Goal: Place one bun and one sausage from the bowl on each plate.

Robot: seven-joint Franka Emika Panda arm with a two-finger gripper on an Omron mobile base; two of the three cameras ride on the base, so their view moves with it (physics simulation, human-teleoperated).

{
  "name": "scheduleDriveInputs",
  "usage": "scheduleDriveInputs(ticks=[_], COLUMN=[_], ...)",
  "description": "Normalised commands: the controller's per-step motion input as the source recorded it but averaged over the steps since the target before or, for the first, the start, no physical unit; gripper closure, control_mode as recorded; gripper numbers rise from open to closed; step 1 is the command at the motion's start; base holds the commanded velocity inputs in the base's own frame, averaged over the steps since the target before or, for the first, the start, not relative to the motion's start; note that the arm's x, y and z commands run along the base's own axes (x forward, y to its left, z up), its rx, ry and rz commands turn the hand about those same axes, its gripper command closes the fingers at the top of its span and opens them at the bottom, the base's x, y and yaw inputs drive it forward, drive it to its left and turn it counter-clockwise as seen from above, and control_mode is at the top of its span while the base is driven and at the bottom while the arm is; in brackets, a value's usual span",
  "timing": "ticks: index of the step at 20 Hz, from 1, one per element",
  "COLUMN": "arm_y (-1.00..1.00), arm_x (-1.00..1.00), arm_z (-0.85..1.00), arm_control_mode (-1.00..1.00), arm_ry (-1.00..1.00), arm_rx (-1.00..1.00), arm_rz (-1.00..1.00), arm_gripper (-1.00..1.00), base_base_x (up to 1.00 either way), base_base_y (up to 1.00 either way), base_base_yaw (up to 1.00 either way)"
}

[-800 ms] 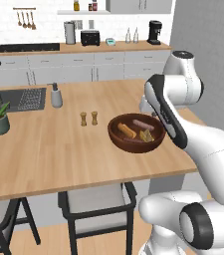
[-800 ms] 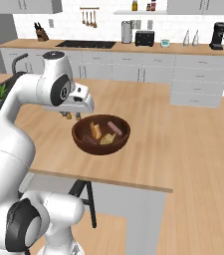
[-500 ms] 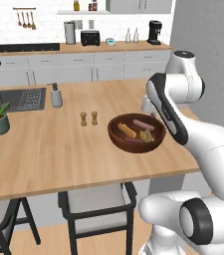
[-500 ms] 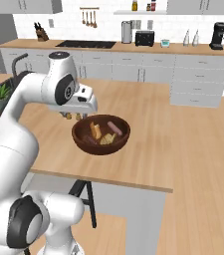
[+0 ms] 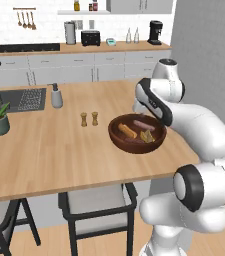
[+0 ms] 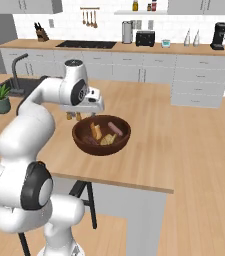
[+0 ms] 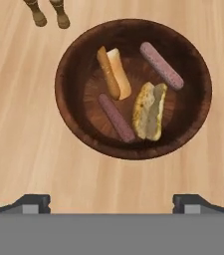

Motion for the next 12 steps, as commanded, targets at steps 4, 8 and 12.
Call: scheduleDriveInputs(ticks=[4,8,12], arm_y=[0.17,0.0,0.03], arm_x=[0.88,0.59,0.45], arm_z=[-0.67,-0.43,-0.53], arm_control_mode=[-1.0,-1.0,-1.0], arm_ry=[0.01,0.06,0.05], arm_rx=[0.0,0.0,0.0], arm_rz=[0.16,0.04,0.0], arm_gripper=[-1.0,-1.0,-1.0], base_base_x=[0.0,0.0,0.0], base_base_y=[0.0,0.0,0.0], base_base_yaw=[0.0,0.0,0.0])
